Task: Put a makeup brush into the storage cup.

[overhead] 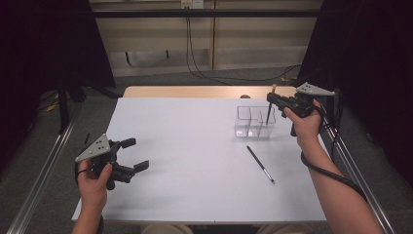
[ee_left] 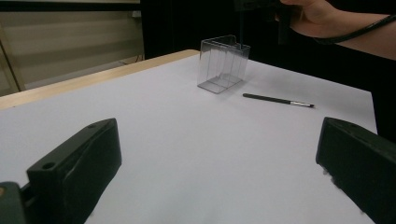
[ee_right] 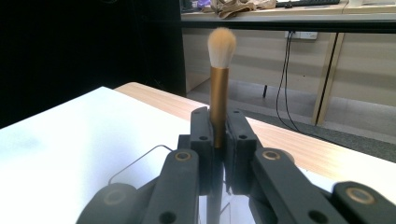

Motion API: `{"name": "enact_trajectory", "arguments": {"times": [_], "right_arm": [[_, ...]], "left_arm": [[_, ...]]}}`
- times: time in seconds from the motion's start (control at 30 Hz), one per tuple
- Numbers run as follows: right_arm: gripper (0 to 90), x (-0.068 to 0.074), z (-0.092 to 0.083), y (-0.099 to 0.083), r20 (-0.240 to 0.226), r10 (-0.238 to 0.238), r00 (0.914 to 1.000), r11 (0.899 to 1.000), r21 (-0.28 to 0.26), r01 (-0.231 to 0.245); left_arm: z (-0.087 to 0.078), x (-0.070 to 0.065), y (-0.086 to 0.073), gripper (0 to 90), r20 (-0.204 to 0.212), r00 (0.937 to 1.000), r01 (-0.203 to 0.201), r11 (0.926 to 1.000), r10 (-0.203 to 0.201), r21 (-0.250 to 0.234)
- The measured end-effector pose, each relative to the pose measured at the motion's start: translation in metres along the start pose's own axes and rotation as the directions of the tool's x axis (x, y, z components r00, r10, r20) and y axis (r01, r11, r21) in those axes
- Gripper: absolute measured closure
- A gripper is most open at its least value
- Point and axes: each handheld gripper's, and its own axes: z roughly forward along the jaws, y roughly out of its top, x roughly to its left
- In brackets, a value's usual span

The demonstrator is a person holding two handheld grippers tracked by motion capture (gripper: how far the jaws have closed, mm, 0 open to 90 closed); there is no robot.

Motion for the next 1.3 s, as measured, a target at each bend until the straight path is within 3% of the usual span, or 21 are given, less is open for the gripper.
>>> {"name": "enact_trajectory", "arguments": {"times": [0.93, 1.03, 1.2, 1.3], "right_arm": [[82.3, 0.003, 0.004, -0.014, -0.016, 0.008, 0.9998, 1.000, 0.021, -0.007], [59.4, 0.005, 0.004, -0.013, 0.007, 0.013, 0.9999, 1.000, 0.025, -0.013], [42.4, 0.008, 0.001, -0.012, -0.006, -0.011, 0.9999, 0.999, 0.030, 0.011], [32.4, 0.010, -0.002, -0.013, -0.010, 0.004, 0.9999, 1.000, 0.020, -0.003]], "left_arm": [[0.001, -0.001, 0.000, 0.2, 0.002, 1.0000, -0.003, 1.0000, 0.003, 0.008], [0.000, -0.001, 0.000, 0.2, 0.003, 1.0000, -0.004, 1.0000, 0.004, 0.008], [0.000, -0.001, -0.001, 0.2, 0.000, 1.0000, 0.001, 1.0000, -0.001, 0.010], [0.000, -0.001, -0.002, 0.2, 0.000, 1.0000, -0.002, 0.9999, 0.002, 0.010]]}}
